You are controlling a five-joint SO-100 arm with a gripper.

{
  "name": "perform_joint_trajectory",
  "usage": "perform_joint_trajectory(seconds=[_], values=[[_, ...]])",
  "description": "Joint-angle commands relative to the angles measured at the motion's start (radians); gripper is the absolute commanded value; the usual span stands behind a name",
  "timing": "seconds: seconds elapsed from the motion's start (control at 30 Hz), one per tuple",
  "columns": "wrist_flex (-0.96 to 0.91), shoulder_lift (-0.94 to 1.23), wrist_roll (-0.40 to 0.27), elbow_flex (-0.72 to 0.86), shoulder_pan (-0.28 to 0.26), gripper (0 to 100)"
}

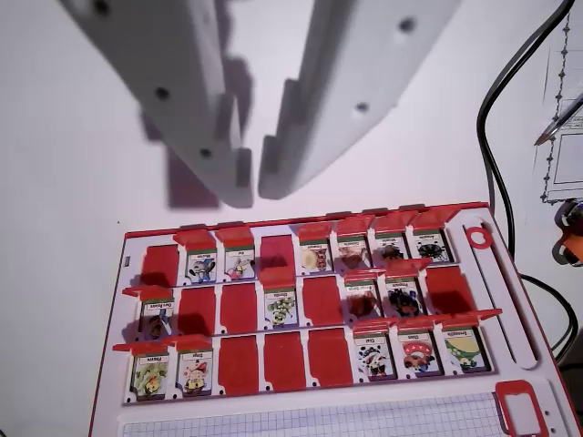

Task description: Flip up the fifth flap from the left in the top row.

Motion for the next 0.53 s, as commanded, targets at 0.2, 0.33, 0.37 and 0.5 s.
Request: perform_joint_trajectory(seconds=[0.2,0.33,0.37,0.5], values=[[-0.011,0.106,-0.037,-0.032,0.003,0],[-0.017,0.117,-0.041,-0.018,0.003,0],[-0.018,0.118,-0.041,-0.015,0.005,0],[-0.020,0.118,-0.041,-0.014,0.005,0]])
